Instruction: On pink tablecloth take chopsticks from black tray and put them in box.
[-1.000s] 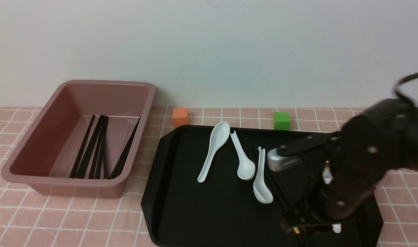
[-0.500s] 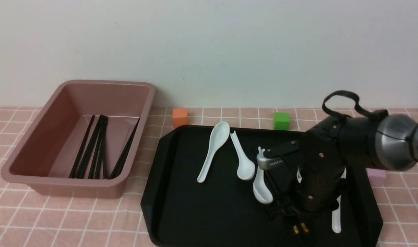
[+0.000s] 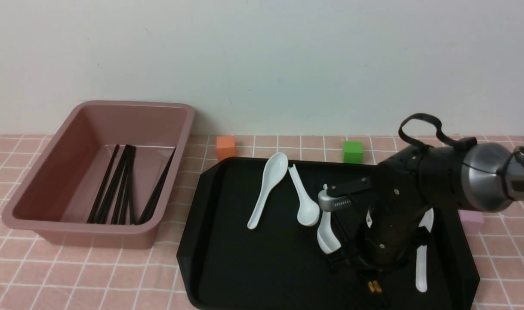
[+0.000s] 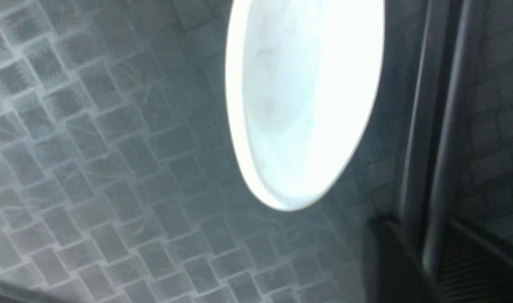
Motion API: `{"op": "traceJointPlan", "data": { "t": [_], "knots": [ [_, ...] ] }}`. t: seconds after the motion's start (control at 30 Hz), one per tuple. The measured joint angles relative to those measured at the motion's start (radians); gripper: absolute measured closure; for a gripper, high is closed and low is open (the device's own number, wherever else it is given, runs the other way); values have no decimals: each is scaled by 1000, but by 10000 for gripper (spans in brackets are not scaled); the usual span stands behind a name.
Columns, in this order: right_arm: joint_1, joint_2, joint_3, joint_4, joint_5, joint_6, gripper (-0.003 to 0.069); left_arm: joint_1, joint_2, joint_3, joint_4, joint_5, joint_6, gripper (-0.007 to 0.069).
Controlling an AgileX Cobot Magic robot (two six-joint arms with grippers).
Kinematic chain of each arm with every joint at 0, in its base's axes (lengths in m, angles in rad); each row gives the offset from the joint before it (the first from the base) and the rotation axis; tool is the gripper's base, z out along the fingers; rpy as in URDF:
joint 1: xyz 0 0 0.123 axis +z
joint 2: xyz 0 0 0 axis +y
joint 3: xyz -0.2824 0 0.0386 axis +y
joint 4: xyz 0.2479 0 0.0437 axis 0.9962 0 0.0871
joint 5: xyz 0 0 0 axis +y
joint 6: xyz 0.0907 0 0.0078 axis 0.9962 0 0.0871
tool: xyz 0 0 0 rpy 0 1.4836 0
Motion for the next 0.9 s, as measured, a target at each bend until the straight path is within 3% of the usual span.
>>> {"op": "traceJointPlan", "data": {
  "t": [0.27, 0.53, 0.7, 0.9],
  "knots": [
    [0, -45, 13, -29, 67, -1, 517, 0, 0, 0, 0, 0, 0, 386],
    [0, -285, -5, -102, 269, 50, 517, 0, 0, 0, 0, 0, 0, 386],
    [29, -319, -115, -41, 259, 41, 517, 0, 0, 0, 0, 0, 0, 386],
    [156, -192, -446, 51, 252, -40, 517, 0, 0, 0, 0, 0, 0, 386]
  ]
}}
